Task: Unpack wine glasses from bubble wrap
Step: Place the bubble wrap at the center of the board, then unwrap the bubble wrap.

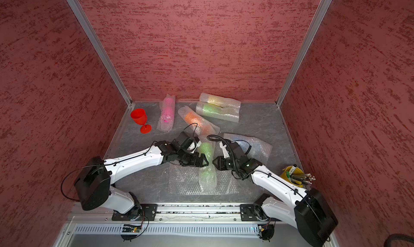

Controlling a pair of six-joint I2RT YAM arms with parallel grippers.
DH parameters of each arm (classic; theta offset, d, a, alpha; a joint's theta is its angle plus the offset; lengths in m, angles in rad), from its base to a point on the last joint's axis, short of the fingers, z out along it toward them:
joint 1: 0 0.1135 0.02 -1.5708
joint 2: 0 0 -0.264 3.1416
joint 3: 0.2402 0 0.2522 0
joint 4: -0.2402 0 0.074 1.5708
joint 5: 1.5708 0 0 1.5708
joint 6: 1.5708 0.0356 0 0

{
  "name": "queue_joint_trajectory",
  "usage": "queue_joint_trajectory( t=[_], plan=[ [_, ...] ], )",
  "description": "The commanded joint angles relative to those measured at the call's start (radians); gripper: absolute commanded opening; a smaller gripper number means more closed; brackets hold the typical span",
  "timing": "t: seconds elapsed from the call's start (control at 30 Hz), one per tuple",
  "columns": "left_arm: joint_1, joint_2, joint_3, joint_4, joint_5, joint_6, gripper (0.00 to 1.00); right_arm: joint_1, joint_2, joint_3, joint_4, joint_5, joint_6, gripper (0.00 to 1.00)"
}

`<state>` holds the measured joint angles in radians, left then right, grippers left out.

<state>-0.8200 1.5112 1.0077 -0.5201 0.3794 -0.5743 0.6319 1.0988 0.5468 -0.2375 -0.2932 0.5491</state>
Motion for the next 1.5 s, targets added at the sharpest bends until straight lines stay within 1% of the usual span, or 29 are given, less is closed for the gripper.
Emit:
queue_joint_trajectory(
  t=[0.0, 0.17, 0.27, 0.33, 0.4, 0.47, 0.7, 0.93, 1.03, 1.13, 1.23, 1.37, 1.43, 1.47],
  plan=[
    [0.001, 0.011, 0.005, -0.003, -0.013, 0.005, 0.94, 0.009, 0.019, 0.015, 0.011, -0.018, -0.01, 0.39],
    [0.001, 0.012, 0.004, -0.003, -0.016, 0.001, 0.94, 0.015, 0.046, 0.009, 0.022, -0.006, -0.016, 0.39],
    [-0.004, 0.018, 0.01, -0.005, -0.015, -0.001, 0.94, 0.016, 0.064, 0.003, 0.026, -0.001, -0.021, 0.35],
    [-0.008, 0.029, 0.017, -0.009, -0.016, -0.001, 0.94, 0.016, 0.071, 0.001, 0.03, 0.002, -0.022, 0.3],
    [-0.015, 0.04, 0.027, -0.015, -0.017, -0.001, 0.94, 0.017, 0.066, 0.006, 0.03, 0.001, -0.021, 0.3],
    [-0.02, 0.044, 0.031, -0.017, -0.019, -0.001, 0.94, 0.017, 0.05, 0.013, 0.022, 0.008, -0.019, 0.26],
    [-0.022, 0.067, 0.051, -0.031, -0.024, 0.004, 0.94, 0.017, 0.022, 0.011, 0.008, 0.006, -0.02, 0.0],
    [-0.028, 0.099, 0.072, -0.043, -0.027, 0.016, 0.94, 0.017, 0.01, 0.013, 0.05, -0.027, 0.007, 0.0],
    [-0.029, 0.118, 0.077, -0.052, -0.041, 0.023, 0.92, 0.018, 0.01, 0.009, 0.065, -0.035, 0.015, 0.0],
    [-0.03, 0.133, 0.077, -0.056, -0.05, 0.024, 0.89, 0.023, 0.008, 0.004, 0.07, -0.033, 0.02, 0.0],
    [-0.026, 0.138, 0.075, -0.062, -0.064, 0.029, 0.82, 0.026, 0.004, -0.003, 0.07, -0.028, 0.02, 0.0],
    [-0.009, 0.135, 0.054, -0.051, -0.052, 0.034, 0.64, 0.026, 0.008, -0.011, 0.044, 0.018, 0.002, 0.0],
    [-0.002, 0.133, 0.043, -0.044, -0.043, 0.033, 0.57, 0.026, 0.013, -0.014, 0.028, 0.046, -0.005, 0.0],
    [0.0, 0.133, 0.036, -0.04, -0.04, 0.031, 0.55, 0.026, 0.011, -0.017, 0.025, 0.057, -0.006, 0.0]
  ],
)
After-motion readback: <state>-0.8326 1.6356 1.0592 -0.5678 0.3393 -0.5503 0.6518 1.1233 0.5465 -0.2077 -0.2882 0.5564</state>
